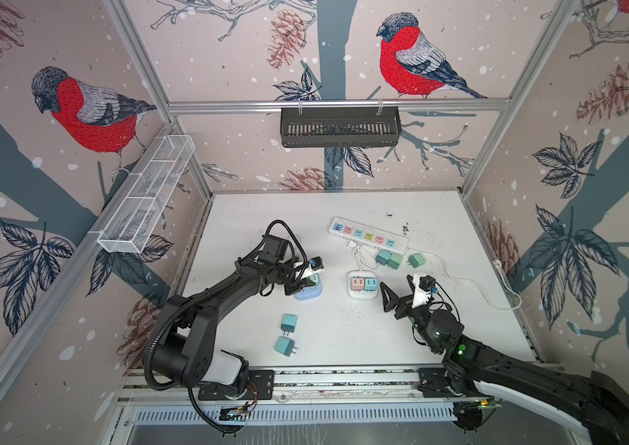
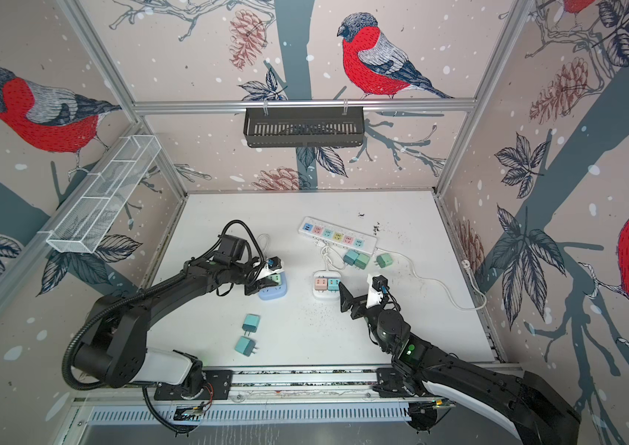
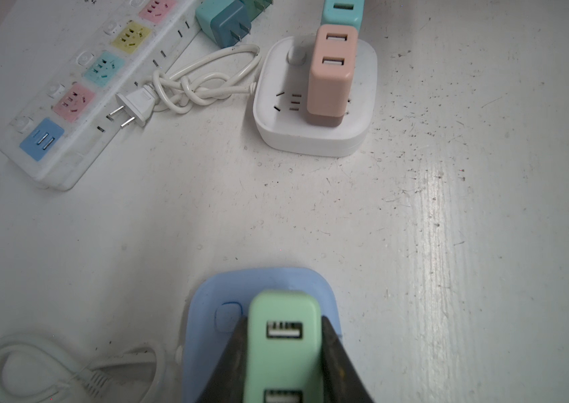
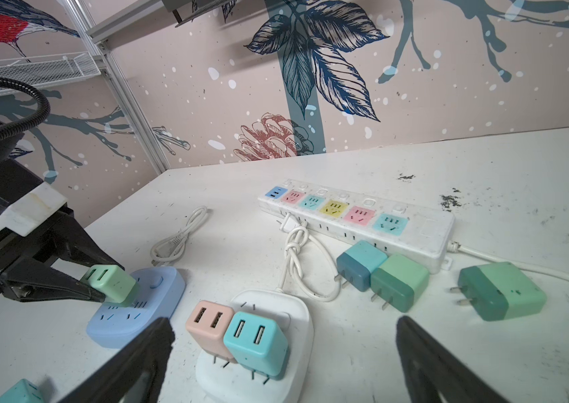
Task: Insert the plug
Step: 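Press the mint-green adapter down into the blue cube's socket with the left gripper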
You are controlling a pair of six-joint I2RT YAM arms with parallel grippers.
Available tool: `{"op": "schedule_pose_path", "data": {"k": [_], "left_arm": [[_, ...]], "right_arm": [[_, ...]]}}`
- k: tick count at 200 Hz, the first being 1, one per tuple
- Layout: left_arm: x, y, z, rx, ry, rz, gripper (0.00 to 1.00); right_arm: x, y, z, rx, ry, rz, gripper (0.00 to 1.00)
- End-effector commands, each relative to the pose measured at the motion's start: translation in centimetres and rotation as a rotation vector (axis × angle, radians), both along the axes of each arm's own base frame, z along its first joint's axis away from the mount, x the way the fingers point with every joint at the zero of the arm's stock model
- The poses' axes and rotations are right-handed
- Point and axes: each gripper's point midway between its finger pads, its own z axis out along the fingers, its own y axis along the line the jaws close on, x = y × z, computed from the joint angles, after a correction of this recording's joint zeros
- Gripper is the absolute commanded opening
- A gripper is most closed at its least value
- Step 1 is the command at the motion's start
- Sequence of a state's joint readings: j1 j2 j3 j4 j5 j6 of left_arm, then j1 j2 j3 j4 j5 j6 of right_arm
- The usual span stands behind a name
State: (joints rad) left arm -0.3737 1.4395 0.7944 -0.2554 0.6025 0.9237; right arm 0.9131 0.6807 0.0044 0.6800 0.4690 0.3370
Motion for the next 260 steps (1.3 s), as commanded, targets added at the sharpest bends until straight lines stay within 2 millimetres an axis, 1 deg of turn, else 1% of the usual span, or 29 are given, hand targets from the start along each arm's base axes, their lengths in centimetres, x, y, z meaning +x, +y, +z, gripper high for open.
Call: {"op": "schedule_pose_path", "data": {"k": [1, 17, 41, 84, 130, 168, 184, 238, 260], "left_arm": [[-0.2, -0.4, 0.1, -0.012, 0.012, -0.029, 0.00], [-0.2, -0.4, -0.2, -0.007, 0.025, -0.027, 0.00], [0.1, -0.7, 0.0, -0.013, 0.036, -0.038, 0.00], [0.4, -0.8, -0.9, 0.006, 0.086, -0.034, 0.00], [0.0, -0.6, -1.6, 0.032, 0.122, -0.050, 0.00], [-0.3, -0.7, -0.9, 0.025, 0.101, -0.076, 0.00], [-0.5, -0.6, -0.9, 0.027, 0.101, -0.077, 0.00], [-0.3, -0.6, -1.4, 0.044, 0.118, -0.063, 0.00], [-0.1, -0.4, -2.1, 0.061, 0.133, -0.047, 0.00]], "right_arm": [[-0.6, -0.7, -2.8, -0.034, 0.033, 0.002, 1.00], [-0.6, -0.7, -2.9, -0.038, 0.036, 0.001, 1.00], [-0.6, -0.7, -2.9, -0.037, 0.035, 0.003, 1.00], [-0.6, -0.7, -2.9, -0.033, 0.034, 0.007, 1.00], [-0.6, -0.6, -2.9, -0.034, 0.035, 0.007, 1.00], [-0.6, -0.6, -2.9, -0.035, 0.035, 0.010, 1.00], [-0.6, -0.6, -2.9, -0.035, 0.035, 0.009, 1.00], [-0.6, -0.6, -2.9, -0.033, 0.040, 0.010, 1.00], [-0.6, -0.6, -3.0, -0.033, 0.042, 0.010, 1.00]]}}
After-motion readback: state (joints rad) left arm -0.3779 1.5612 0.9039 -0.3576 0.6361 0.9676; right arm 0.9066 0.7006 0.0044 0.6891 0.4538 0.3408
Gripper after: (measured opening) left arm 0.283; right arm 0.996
